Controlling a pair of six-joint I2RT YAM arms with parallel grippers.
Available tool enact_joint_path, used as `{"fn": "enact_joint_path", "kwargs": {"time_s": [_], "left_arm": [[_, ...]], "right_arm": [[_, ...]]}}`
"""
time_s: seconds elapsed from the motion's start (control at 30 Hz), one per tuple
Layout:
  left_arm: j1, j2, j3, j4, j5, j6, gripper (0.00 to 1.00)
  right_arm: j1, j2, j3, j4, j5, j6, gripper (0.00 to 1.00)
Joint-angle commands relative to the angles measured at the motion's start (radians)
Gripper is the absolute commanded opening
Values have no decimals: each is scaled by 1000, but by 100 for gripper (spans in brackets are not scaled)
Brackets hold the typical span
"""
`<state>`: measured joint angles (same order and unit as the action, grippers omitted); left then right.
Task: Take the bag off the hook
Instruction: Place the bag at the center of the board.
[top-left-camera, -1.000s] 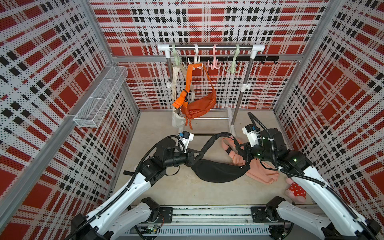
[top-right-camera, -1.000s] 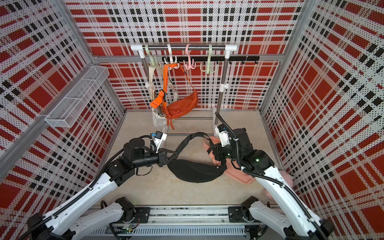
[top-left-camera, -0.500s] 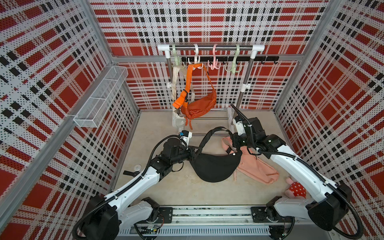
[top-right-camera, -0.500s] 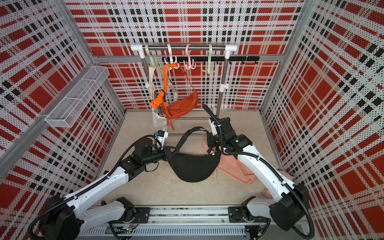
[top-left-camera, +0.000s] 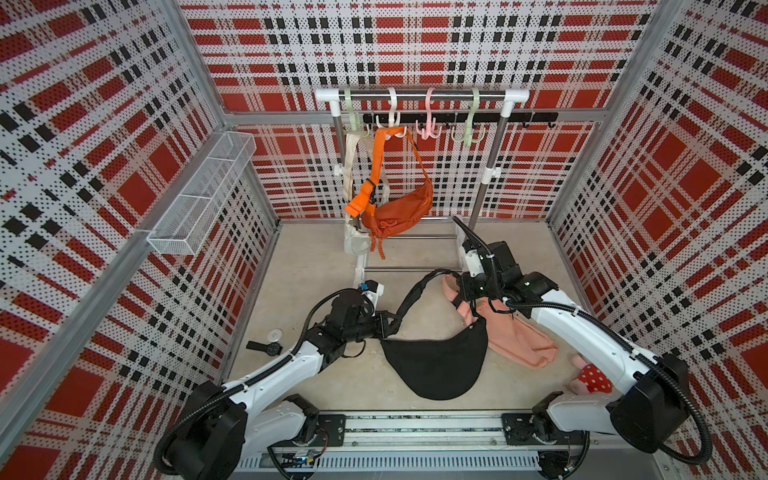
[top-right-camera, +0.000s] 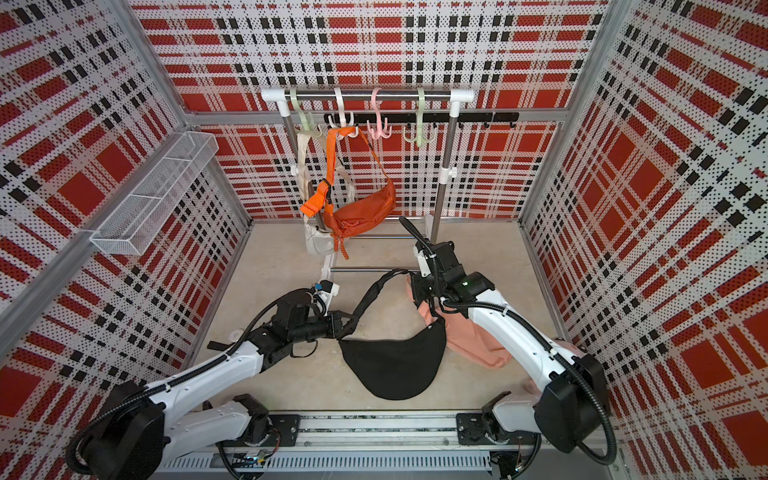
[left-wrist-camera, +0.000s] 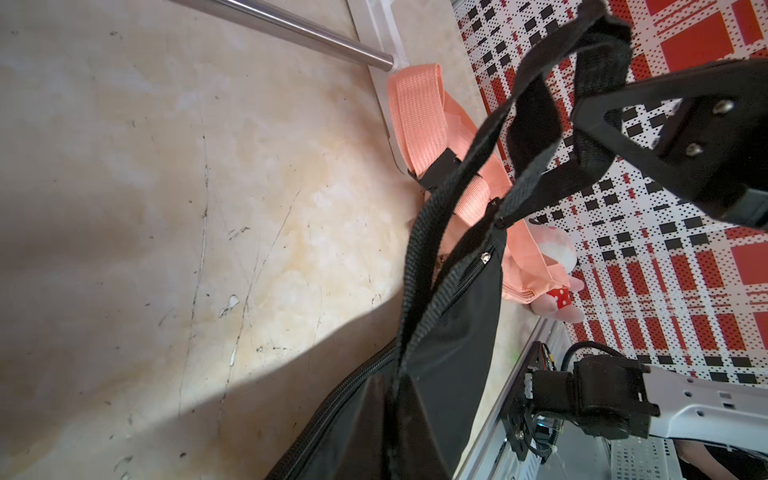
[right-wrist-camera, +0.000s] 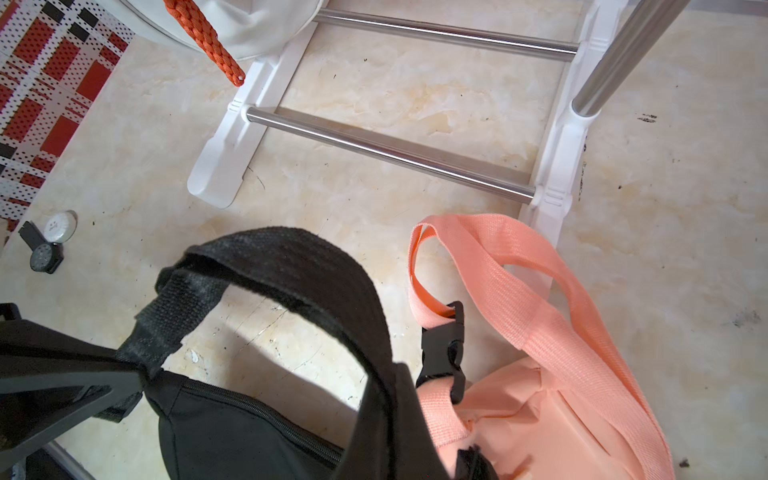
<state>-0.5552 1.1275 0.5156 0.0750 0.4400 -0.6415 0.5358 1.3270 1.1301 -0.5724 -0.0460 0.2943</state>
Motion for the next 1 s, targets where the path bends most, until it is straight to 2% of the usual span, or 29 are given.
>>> {"fn": "enact_joint_path", "kwargs": {"time_s": [0.0,0.37,0.7,0.77,0.8,0.87,0.9,0.97], "left_arm": [[16,28,43,44,18,27,0],[67,125,148,77,58,84,0],[77,171,187,133,97,63,0],[77,182,191,135,102,67,9],[78,186,192,136,105,68,16],[81,190,199,133,114,71,40],[83,189,203,127,115,73,48],[89,175,214,113,108,82,58]], "right_arm": [[-2,11,24,30,6,8,0],[-3,34,69,33,93,-6,0],[-11,29,106,26,134,3,2],[-11,30,112,18,135,4,8],[-12,31,115,12,134,6,18],[-11,27,126,-5,137,12,36],[-11,23,130,-13,140,15,43],[-11,13,142,-29,148,24,53]]}}
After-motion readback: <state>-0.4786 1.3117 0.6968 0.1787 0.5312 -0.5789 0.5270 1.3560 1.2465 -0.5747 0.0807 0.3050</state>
